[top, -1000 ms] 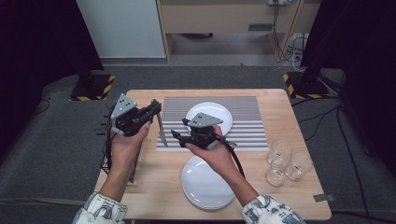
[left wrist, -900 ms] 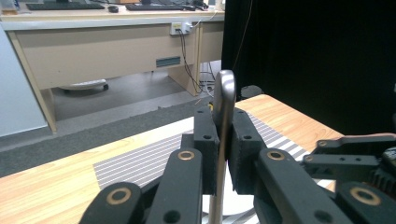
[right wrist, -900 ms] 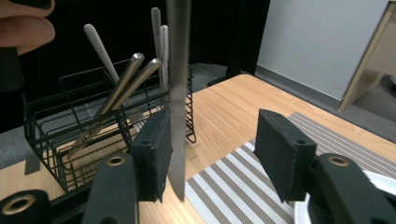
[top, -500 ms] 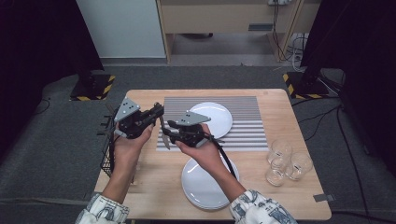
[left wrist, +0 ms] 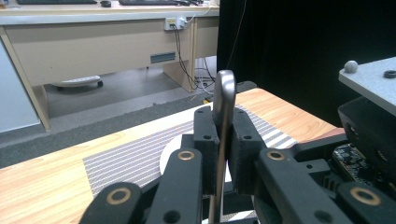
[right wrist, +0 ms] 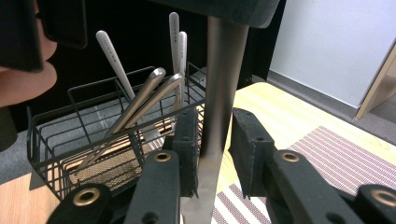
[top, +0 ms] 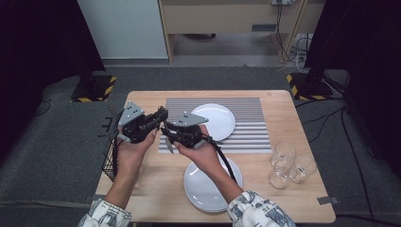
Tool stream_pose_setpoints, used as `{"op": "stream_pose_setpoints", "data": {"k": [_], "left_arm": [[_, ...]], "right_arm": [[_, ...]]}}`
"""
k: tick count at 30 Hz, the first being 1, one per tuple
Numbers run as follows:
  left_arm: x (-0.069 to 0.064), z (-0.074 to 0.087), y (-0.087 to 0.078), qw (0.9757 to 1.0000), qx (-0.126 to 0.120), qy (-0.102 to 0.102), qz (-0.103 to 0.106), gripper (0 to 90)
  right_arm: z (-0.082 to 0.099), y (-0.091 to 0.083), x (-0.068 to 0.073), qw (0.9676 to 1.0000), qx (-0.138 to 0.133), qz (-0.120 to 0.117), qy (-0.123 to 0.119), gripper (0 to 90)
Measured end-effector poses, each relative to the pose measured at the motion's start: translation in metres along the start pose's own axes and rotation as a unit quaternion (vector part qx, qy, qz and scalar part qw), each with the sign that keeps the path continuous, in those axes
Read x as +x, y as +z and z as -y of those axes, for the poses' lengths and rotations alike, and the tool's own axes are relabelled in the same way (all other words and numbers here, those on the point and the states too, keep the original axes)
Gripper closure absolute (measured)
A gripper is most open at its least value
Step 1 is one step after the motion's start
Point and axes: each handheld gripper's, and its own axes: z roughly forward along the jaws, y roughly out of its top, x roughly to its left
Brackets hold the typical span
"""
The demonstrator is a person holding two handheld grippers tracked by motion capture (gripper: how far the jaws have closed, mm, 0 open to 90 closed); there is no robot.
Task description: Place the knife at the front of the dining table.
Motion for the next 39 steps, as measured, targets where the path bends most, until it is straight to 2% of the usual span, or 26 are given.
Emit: {"op": "stream_pose_setpoints", "data": {"k": [5,19,26,33,39], "left_arm": [[0.0,0.001,0.001,1.0,-0.001,-0.001,-0.002,83.0],[0.002,0.008,-0.002,0.9999,-0.011,-0.006,-0.001,81.9],[0.002,0.011,-0.003,0.9997,-0.022,-0.002,-0.012,68.4],[0.002,0.016,-0.007,0.9991,-0.029,0.001,-0.03,41.8],[0.003,0.024,-0.011,0.999,-0.034,-0.003,-0.03,31.7]], "right_arm": [[0.001,0.003,-0.001,1.0,-0.003,-0.001,0.006,78.1],[0.002,0.006,0.0,0.9998,0.0,-0.009,0.02,79.6],[0.001,0.004,-0.001,0.9996,-0.006,-0.009,0.027,79.7],[-0.001,-0.001,-0.008,0.9995,-0.005,-0.002,0.031,79.7],[-0.002,-0.004,-0.012,0.9994,-0.007,0.004,0.033,79.6]]}}
